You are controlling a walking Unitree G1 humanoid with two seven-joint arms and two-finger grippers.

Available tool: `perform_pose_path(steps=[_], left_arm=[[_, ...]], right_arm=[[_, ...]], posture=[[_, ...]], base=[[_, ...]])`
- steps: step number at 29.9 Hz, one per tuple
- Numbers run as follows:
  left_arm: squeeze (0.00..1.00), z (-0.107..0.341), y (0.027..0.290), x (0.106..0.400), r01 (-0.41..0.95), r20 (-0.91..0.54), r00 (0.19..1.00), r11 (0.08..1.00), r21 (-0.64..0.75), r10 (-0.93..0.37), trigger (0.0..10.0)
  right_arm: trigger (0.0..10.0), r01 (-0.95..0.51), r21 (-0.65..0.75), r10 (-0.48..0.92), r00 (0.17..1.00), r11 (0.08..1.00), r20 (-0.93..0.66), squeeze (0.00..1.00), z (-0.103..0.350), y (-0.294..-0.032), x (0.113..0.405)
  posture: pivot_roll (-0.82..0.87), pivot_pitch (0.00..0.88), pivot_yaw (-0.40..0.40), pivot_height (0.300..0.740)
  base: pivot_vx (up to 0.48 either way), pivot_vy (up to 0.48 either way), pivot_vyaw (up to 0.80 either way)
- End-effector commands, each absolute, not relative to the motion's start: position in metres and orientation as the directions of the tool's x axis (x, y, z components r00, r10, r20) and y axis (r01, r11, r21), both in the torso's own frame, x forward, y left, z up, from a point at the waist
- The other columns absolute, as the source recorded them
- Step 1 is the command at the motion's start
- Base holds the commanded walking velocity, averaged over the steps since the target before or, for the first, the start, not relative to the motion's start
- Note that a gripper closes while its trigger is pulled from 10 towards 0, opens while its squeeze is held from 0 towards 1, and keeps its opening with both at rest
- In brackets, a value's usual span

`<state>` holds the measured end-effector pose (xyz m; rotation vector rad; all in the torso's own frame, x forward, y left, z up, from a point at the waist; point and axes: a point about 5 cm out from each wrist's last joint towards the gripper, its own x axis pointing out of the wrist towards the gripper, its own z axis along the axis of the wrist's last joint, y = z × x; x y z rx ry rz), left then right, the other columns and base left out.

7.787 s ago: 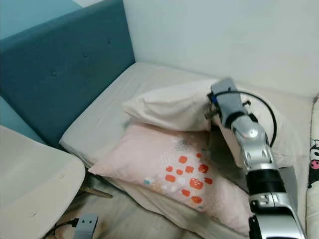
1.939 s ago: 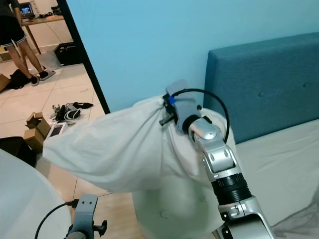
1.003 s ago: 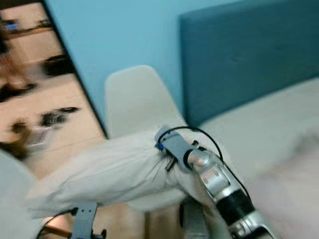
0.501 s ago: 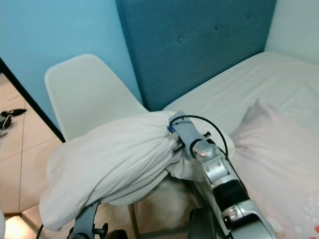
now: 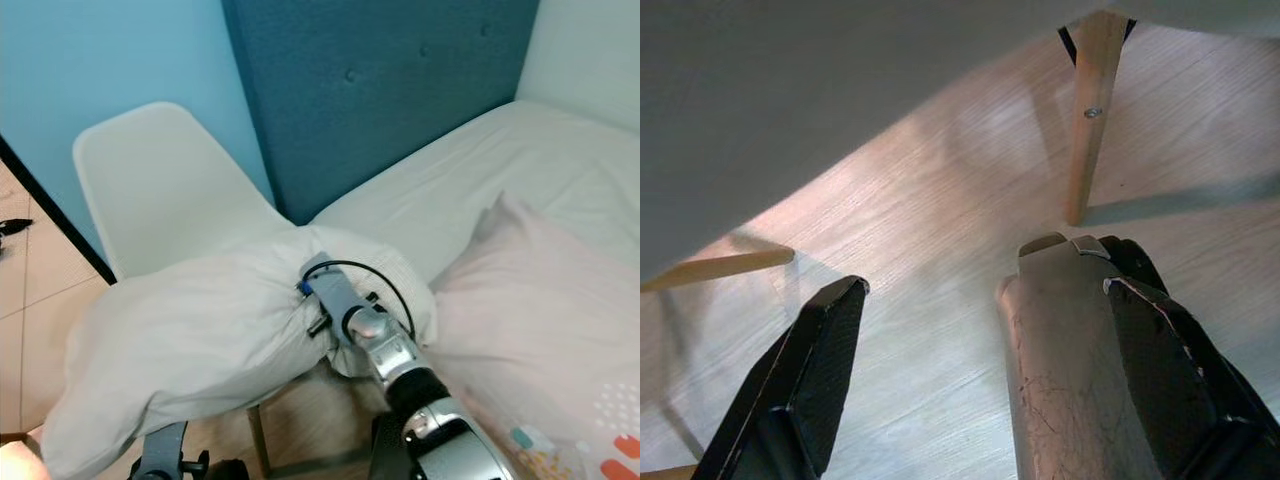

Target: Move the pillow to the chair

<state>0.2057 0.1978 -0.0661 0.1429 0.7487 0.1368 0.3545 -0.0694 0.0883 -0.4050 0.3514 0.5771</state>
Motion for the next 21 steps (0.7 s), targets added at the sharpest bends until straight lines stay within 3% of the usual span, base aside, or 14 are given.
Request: perform_pose_path(steps=[1, 7, 15, 17, 20, 21], left_arm=[[0.00, -0.066, 0.207, 0.202, -0.080, -0.661, 0.723, 0.975, 0.208, 0.201, 10.0], [0.00, -0.066, 0.208, 0.201, -0.087, -0.660, 0.721, 0.972, 0.217, 0.211, 10.0], [0.00, -0.062, 0.209, 0.208, -0.112, -0.636, 0.736, 0.967, 0.227, 0.234, 10.0], [0.00, -0.060, 0.210, 0.212, -0.116, -0.627, 0.741, 0.966, 0.233, 0.240, 10.0], [0.00, -0.056, 0.210, 0.218, -0.110, -0.616, 0.747, 0.961, 0.255, 0.249, 10.0], [0.00, -0.056, 0.210, 0.218, -0.110, -0.616, 0.747, 0.961, 0.255, 0.249, 10.0]], right_arm=[[10.0, -0.592, -0.255, 0.471, 0.783, 0.765, -0.407, 1.00, 0.090, -0.063, 0.356], [10.0, -0.590, -0.262, 0.462, 0.784, 0.764, -0.415, 1.00, 0.087, -0.069, 0.356], [10.0, -0.645, -0.207, 0.523, 0.735, 0.736, -0.431, 1.00, 0.086, -0.096, 0.355], [10.0, -0.687, -0.189, 0.567, 0.698, 0.701, -0.437, 1.00, 0.090, -0.106, 0.353], [10.0, -0.862, -0.188, 0.710, 0.497, 0.471, -0.498, 1.00, 0.105, -0.140, 0.328], [10.0, -0.862, -0.188, 0.710, 0.497, 0.471, -0.498, 1.00, 0.105, -0.140, 0.328]], posture=[[-0.18, 0.136, 0.064, 0.570], [-0.18, 0.144, 0.064, 0.570], [-0.19, 0.151, 0.076, 0.570], [-0.20, 0.151, 0.076, 0.570], [-0.22, 0.146, 0.087, 0.570], [-0.22, 0.146, 0.087, 0.570]], base=[[0.000, 0.000, 0.00], [0.000, 0.000, 0.00], [0.000, 0.000, 0.00], [0.000, 0.000, 0.00], [0.000, 0.000, 0.00], [0.000, 0.000, 0.00]])
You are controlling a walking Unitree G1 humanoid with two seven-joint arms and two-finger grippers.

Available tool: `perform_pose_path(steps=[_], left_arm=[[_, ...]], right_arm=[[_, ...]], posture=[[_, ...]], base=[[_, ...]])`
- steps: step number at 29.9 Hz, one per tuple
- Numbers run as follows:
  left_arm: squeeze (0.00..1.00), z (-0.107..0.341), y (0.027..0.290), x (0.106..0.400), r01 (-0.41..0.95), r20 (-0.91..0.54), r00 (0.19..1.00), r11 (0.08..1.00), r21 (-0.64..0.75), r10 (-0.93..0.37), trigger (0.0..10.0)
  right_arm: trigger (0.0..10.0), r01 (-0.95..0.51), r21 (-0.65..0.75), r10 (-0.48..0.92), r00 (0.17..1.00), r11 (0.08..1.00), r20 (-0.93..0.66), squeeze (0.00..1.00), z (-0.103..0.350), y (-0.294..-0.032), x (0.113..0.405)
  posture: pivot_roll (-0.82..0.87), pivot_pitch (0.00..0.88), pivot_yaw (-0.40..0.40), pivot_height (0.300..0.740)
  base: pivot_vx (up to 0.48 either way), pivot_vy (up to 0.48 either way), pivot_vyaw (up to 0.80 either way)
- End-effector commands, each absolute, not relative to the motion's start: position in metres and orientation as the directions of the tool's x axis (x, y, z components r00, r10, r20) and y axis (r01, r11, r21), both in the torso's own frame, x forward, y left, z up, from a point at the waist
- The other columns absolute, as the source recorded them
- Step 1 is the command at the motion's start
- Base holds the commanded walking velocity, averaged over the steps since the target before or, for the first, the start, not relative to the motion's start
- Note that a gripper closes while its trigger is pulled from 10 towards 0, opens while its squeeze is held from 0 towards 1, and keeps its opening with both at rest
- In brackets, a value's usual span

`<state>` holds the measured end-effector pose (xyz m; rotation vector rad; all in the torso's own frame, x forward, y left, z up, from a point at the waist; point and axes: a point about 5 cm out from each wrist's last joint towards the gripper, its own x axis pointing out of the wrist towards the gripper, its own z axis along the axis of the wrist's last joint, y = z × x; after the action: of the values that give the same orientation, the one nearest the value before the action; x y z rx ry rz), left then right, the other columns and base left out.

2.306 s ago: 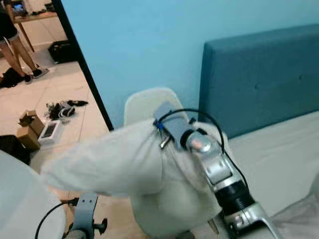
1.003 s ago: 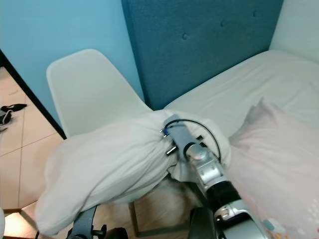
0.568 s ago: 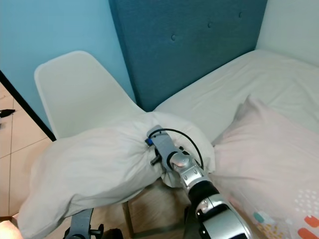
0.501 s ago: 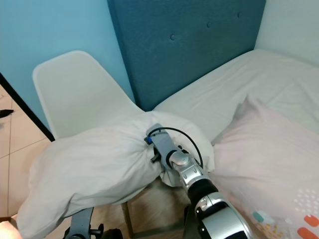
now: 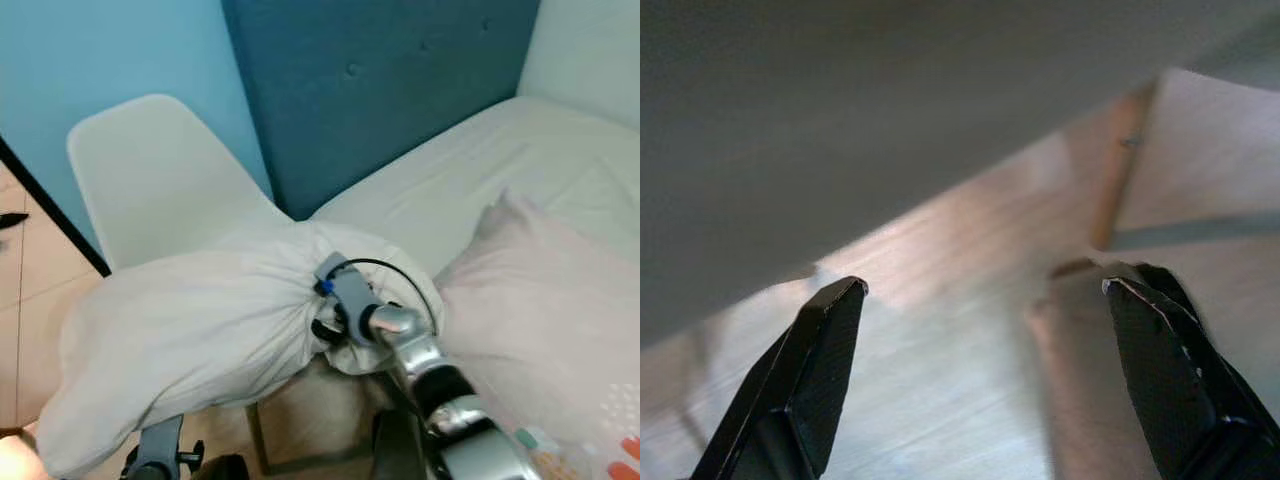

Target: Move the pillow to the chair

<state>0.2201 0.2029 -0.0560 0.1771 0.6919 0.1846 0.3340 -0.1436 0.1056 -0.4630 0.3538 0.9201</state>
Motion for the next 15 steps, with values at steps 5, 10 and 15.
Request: perform_pose_path(steps=[5, 10, 15], left_arm=[[0.00, -0.057, 0.209, 0.218, -0.108, -0.620, 0.740, 0.956, 0.274, 0.262, 10.0], [0.00, -0.058, 0.212, 0.215, -0.117, -0.625, 0.728, 0.949, 0.293, 0.282, 10.0], [0.00, -0.062, 0.218, 0.208, -0.145, -0.643, 0.691, 0.934, 0.327, 0.332, 10.0]], right_arm=[[10.0, -0.903, -0.171, 0.776, 0.427, 0.395, -0.464, 1.00, 0.132, -0.165, 0.312], [10.0, -0.889, -0.124, 0.870, 0.457, 0.440, -0.184, 0.00, 0.178, -0.170, 0.311], [10.0, -0.910, -0.014, 0.906, 0.410, 0.414, 0.106, 0.00, 0.207, -0.159, 0.306]], posture=[[-0.23, 0.141, 0.088, 0.570], [-0.23, 0.133, 0.092, 0.570], [-0.22, 0.127, 0.093, 0.585]], base=[[0.000, 0.000, 0.00], [0.000, 0.000, 0.00], [0.000, 0.000, 0.00]])
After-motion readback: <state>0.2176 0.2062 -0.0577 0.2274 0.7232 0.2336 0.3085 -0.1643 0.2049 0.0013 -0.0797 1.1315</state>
